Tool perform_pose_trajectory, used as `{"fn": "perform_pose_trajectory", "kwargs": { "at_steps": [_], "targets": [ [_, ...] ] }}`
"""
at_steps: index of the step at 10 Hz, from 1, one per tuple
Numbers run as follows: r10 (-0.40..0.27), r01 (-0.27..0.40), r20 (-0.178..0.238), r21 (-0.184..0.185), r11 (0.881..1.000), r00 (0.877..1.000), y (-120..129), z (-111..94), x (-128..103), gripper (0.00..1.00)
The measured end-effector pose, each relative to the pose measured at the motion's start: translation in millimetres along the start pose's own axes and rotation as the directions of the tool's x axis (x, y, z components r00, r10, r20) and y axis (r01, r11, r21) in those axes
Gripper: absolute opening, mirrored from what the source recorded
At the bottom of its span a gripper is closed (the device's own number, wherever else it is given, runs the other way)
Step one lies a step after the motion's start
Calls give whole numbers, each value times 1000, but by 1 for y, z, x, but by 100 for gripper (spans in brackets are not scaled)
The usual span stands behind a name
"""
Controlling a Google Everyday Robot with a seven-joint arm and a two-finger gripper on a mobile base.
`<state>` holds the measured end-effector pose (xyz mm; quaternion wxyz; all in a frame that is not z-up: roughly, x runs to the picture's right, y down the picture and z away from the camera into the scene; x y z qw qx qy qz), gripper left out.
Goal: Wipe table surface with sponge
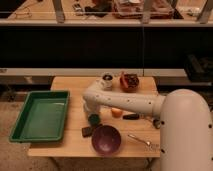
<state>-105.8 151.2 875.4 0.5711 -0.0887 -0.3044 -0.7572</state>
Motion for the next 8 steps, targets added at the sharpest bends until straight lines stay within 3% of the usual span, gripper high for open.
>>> {"fn": "perform_pose_trajectory", "kwargs": {
  "at_steps": [4, 6, 8],
  "targets": [
    [-149, 149, 8, 44, 988, 989, -62, 14, 34, 10],
    [-171, 171, 0, 38, 985, 985, -68, 17, 57, 10],
    [-152, 153, -18, 30, 988, 988, -53, 17, 82, 10]
  ]
}}
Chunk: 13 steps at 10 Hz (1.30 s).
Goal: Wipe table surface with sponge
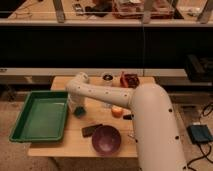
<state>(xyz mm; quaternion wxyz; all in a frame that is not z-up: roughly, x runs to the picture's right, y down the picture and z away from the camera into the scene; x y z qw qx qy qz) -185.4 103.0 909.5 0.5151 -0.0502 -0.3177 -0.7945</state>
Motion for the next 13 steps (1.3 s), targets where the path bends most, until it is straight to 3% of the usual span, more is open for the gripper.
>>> {"fn": "perform_pose_trajectory", "kwargs": {
  "at_steps": [3, 5, 7, 10, 11, 13],
  "targets": [
    [67, -68, -32, -16, 998, 997, 49, -2, 32, 10],
    [125, -126, -47, -27, 992, 991, 83, -8, 33, 10],
    [162, -164, -55, -32, 986, 985, 97, -12, 31, 10],
    [221, -224, -64, -46, 973, 973, 120, -23, 10, 10],
    [256, -259, -57, -47, 965, 965, 136, -29, -14, 10],
    [293, -295, -50, -49, 954, 955, 144, -38, -48, 10]
  ]
}}
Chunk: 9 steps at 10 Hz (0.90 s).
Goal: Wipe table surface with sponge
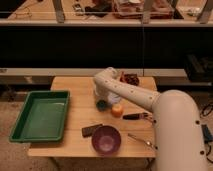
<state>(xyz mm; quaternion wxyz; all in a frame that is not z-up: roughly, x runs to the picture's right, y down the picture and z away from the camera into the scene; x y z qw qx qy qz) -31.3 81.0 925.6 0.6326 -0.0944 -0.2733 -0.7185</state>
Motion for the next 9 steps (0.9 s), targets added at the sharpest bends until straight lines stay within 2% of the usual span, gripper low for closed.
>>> {"fn": "perform_pose_trajectory", "kwargs": {
  "at_steps": [1, 3, 5, 7, 8, 9],
  "targets": [
    [6, -6, 8, 0, 1000, 1000, 1, -3, -18, 10],
    [-9, 9, 16, -2, 1000, 1000, -8, -4, -36, 10],
    [-58, 59, 22, -4, 998, 998, -40, -4, -54, 10],
    [-108, 108, 30, -1, 994, 994, -66, -1, -61, 10],
    [-158, 158, 41, 5, 987, 987, -90, 4, -61, 10],
    [-189, 189, 43, 9, 982, 981, -102, 6, -61, 10]
  ]
}}
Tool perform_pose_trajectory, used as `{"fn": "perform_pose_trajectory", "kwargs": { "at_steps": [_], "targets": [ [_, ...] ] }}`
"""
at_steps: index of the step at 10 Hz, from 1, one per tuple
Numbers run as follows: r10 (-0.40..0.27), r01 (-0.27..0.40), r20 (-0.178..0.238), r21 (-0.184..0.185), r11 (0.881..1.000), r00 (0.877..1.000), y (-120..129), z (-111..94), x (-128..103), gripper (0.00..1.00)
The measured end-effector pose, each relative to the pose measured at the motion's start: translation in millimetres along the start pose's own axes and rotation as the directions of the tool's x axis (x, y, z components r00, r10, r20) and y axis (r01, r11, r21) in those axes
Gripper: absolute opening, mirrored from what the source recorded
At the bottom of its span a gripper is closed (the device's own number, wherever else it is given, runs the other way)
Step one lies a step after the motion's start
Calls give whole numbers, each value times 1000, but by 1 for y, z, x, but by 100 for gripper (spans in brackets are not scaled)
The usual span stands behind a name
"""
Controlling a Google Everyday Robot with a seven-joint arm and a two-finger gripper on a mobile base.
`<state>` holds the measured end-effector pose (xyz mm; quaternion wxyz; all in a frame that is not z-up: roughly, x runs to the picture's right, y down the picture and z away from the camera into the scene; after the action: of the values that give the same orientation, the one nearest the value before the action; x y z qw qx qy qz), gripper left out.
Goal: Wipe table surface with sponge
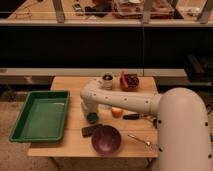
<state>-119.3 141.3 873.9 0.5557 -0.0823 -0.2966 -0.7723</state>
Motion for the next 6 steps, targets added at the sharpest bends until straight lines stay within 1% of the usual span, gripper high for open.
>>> {"fn": "perform_pose_trajectory", "kwargs": {
  "at_steps": [1, 3, 4, 5, 6],
  "targets": [
    [-35, 35, 5, 6, 999, 999, -11, 2, 5, 10],
    [-65, 65, 0, 13, 998, 998, -17, 5, 21, 10],
    [-68, 68, -2, 16, 998, 998, -15, 7, 30, 10],
    [-65, 65, -8, 25, 998, 998, -7, 9, 49, 10],
    [-60, 61, -13, 26, 998, 998, -1, 10, 62, 10]
  ]
}}
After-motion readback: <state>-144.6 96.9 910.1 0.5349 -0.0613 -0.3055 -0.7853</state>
